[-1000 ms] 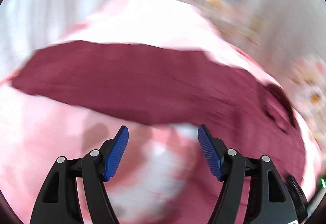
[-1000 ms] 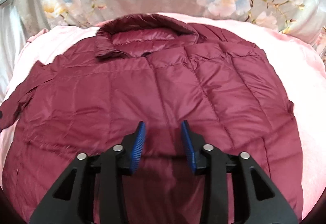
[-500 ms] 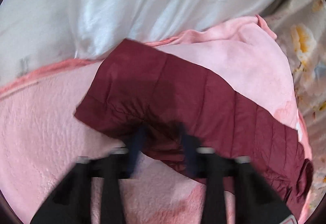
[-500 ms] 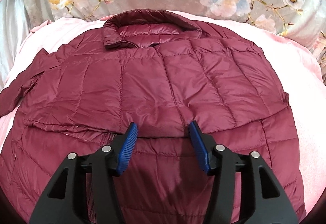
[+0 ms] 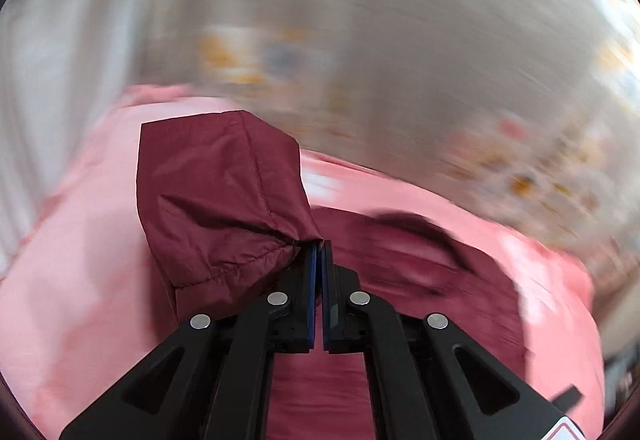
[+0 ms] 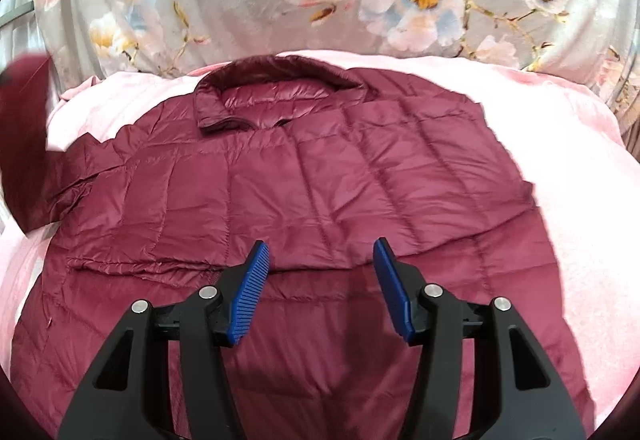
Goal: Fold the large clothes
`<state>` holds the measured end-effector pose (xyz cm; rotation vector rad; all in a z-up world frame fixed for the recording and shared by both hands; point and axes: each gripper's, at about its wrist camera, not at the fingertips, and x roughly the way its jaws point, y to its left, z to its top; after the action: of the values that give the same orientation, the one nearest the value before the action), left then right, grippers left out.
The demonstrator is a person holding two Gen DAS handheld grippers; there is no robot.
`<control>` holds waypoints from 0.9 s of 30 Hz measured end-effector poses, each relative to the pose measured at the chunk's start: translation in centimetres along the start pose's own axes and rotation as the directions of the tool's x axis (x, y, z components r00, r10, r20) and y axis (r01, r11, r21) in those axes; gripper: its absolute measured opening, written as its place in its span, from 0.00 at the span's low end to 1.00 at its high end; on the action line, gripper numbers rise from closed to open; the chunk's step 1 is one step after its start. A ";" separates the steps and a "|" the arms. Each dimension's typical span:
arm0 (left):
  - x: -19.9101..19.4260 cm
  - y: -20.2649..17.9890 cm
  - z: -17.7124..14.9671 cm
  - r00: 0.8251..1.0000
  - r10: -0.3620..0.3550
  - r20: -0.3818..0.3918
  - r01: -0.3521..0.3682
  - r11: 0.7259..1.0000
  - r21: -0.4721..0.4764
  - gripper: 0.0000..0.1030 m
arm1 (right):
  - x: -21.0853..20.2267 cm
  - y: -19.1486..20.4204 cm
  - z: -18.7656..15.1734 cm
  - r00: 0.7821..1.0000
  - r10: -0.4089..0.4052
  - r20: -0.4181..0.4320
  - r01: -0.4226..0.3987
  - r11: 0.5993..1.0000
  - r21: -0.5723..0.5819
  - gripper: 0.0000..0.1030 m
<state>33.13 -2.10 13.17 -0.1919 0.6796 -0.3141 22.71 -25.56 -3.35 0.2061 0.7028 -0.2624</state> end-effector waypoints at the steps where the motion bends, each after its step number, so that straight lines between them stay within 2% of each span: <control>1: 0.7 -1.8 -0.4 0.999 -0.033 -0.021 0.033 0.999 0.014 0.00 | -0.6 -0.6 -0.1 1.000 -0.004 0.008 0.004 1.000 -0.005 0.51; 3: 2.1 -6.0 -2.1 0.988 -0.121 -0.096 0.124 0.992 0.033 0.02 | -1.3 -1.5 -0.2 0.999 -0.026 0.018 0.027 1.000 -0.014 0.54; 5: 3.4 -8.8 -4.3 0.963 -0.205 -0.176 0.211 0.977 0.017 0.10 | -2.0 -3.1 -0.3 0.998 -0.053 0.026 0.053 0.999 -0.013 0.57; 6: 4.1 -9.3 -4.7 0.951 -0.232 -0.203 0.238 0.971 0.007 0.24 | -2.2 -3.8 -0.4 0.998 -0.059 0.025 0.059 0.998 -0.009 0.58; 7: 4.5 -9.6 -5.7 0.934 -0.267 -0.236 0.272 0.962 -0.013 0.48 | -2.3 -4.5 -0.5 0.998 -0.064 0.022 0.064 0.998 -0.003 0.58; 8: 4.7 -9.4 -6.7 0.922 -0.292 -0.253 0.291 0.956 -0.045 0.58 | -2.4 -5.2 -0.5 0.998 -0.065 0.018 0.065 0.998 0.005 0.58; 9: 4.8 -9.2 -7.0 0.920 -0.299 -0.252 0.295 0.954 -0.057 0.62 | -2.6 -6.0 -0.4 0.998 -0.056 0.012 0.056 0.998 0.017 0.58; 10: 4.7 -8.6 -7.4 0.922 -0.301 -0.245 0.294 0.954 -0.067 0.62 | -2.7 -6.4 -0.4 0.999 -0.042 0.009 0.042 0.999 0.027 0.58; 12: 4.5 -6.9 -7.6 0.935 -0.258 -0.242 0.252 0.966 -0.053 0.63 | -2.9 -7.0 0.0 1.000 -0.006 0.004 0.006 0.999 0.046 0.58; 14: 4.7 -4.1 -7.6 0.956 -0.173 -0.239 0.165 0.985 -0.053 0.63 | -2.8 -6.6 0.6 1.000 0.016 0.007 -0.016 0.999 0.042 0.58; 18: 6.1 1.6 -6.7 0.968 -0.007 -0.250 -0.013 0.997 -0.079 0.63 | -1.6 -5.1 2.2 0.999 0.042 0.004 -0.042 0.999 0.026 0.58; 20: 6.7 5.1 -6.4 0.966 0.060 -0.253 -0.093 0.988 -0.122 0.63 | -0.4 -4.5 3.0 0.999 0.044 -0.010 -0.044 0.999 0.025 0.59; 23: 7.7 8.5 -6.5 0.952 0.127 -0.279 -0.171 0.975 -0.139 0.60 | 1.3 -4.9 3.7 0.999 -0.025 -0.042 0.027 0.998 0.053 0.59; 25: 8.5 9.5 -6.8 0.941 0.163 -0.298 -0.207 0.971 -0.122 0.59 | 2.4 -6.2 3.9 0.996 -0.049 -0.077 0.058 0.992 0.110 0.59; 27: 9.4 9.9 -7.3 0.930 0.184 -0.317 -0.224 0.970 -0.093 0.56 | 3.8 -7.5 3.7 0.991 -0.017 -0.133 0.041 0.983 0.180 0.59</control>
<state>37.58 3.38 -0.62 -0.1943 1.0220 -0.0984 25.44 -34.26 -3.81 0.3905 0.8130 -0.3436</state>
